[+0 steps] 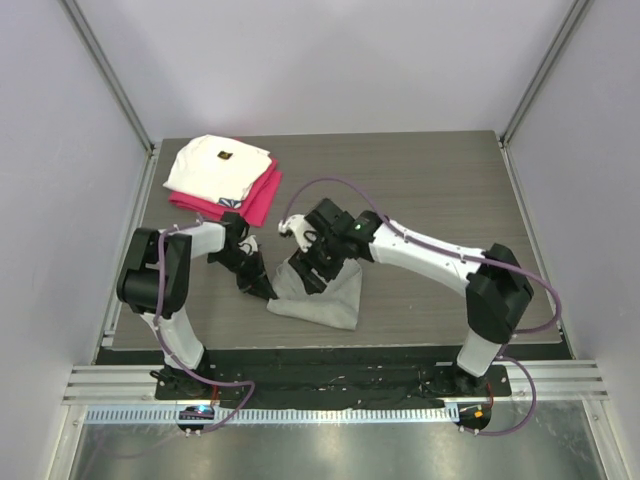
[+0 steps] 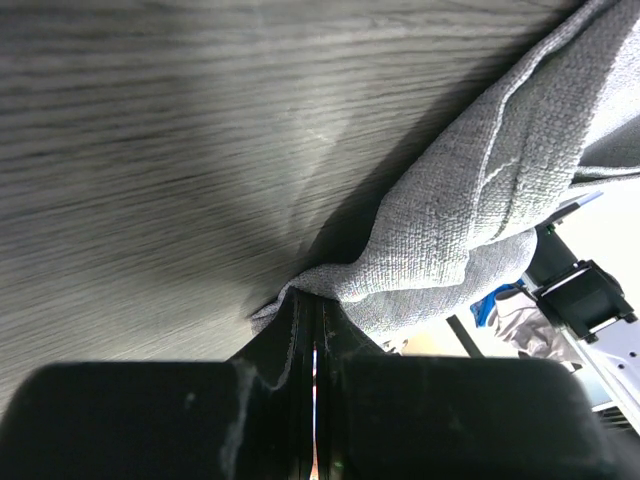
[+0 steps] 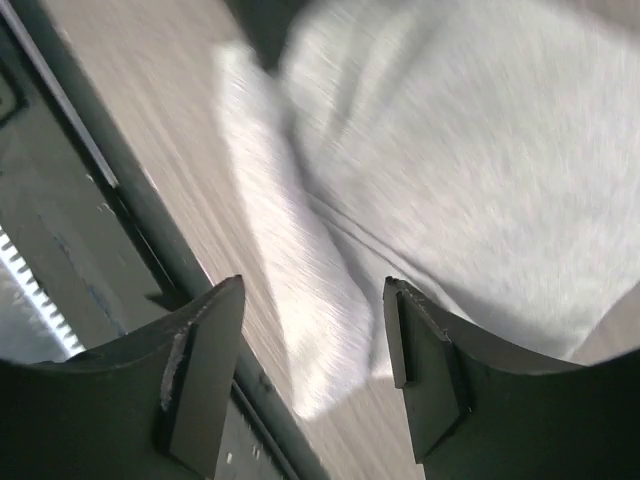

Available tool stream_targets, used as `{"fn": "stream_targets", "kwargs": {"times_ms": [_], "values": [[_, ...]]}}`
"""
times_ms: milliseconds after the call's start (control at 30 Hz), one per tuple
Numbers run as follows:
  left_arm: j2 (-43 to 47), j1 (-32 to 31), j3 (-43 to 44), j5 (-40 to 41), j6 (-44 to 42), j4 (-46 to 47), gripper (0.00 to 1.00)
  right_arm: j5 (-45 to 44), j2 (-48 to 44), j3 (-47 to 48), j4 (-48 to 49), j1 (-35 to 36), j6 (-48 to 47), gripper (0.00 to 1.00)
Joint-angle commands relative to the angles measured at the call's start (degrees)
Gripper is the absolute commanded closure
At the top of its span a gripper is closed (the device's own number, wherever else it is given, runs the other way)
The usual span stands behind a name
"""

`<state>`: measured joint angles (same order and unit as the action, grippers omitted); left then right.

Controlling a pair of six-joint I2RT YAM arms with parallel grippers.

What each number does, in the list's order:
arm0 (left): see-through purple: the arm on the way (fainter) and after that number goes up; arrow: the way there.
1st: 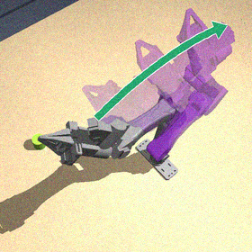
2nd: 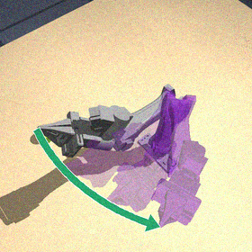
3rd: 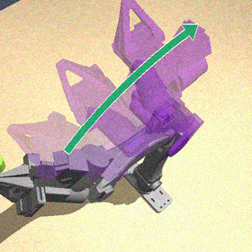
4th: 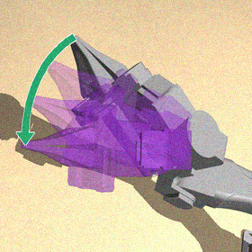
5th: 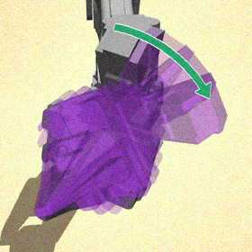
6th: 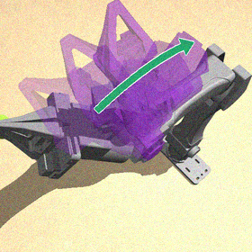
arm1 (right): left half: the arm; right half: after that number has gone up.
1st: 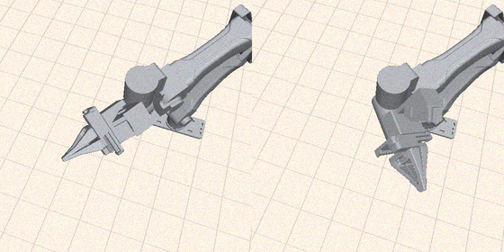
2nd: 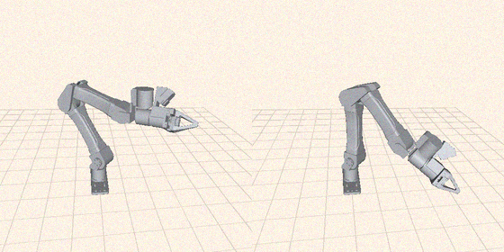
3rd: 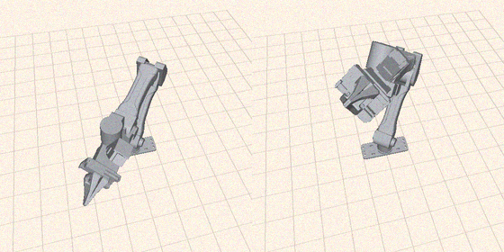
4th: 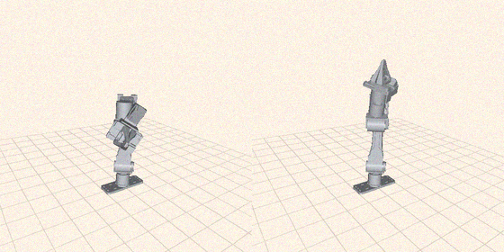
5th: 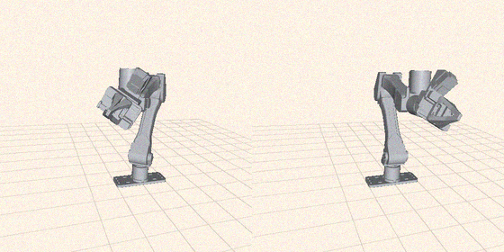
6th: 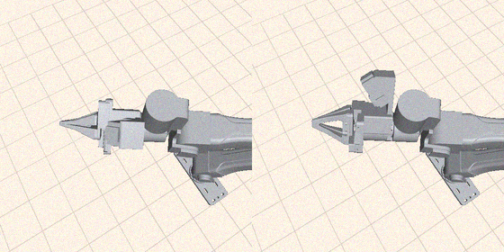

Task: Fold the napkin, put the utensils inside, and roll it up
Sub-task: Roll the napkin with the utensil

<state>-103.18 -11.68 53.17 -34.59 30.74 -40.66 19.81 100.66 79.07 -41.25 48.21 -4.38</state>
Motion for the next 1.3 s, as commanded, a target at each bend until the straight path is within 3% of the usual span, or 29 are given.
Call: {"fn": "stream_targets", "kwargs": {"times_ms": [0,233,667,1100,1200,1267], "values": [[-3.17,-0.53,-0.26,6.99,-3.50,-0.03,1.00,-15.40,-4.51,-2.77,10.02,11.79,-1.68,0.35],[-4.31,-0.53,1.06,6.64,-4.02,-1.43,1.00,-19.55,0.05,-7.61,17.08,18.93,-3.09,0.35],[-5.28,-0.53,2.20,6.11,-5.34,-2.23,1.00,-25.17,3.13,-8.40,18.67,20.52,-4.40,0.37],[-4.14,-0.53,2.99,5.77,-6.13,-3.19,1.00,-22.02,7.09,-12.18,19.63,19.04,-3.18,0.48],[-3.00,-0.53,4.13,4.97,-5.96,-3.54,1.00,-17.01,7.71,-12.80,19.63,17.37,-2.30,0.54],[-1.68,-0.45,5.97,5.23,-5.78,-4.68,0.89,-12.11,8.58,-12.54,18.32,15.70,-2.03,0.58]]}}
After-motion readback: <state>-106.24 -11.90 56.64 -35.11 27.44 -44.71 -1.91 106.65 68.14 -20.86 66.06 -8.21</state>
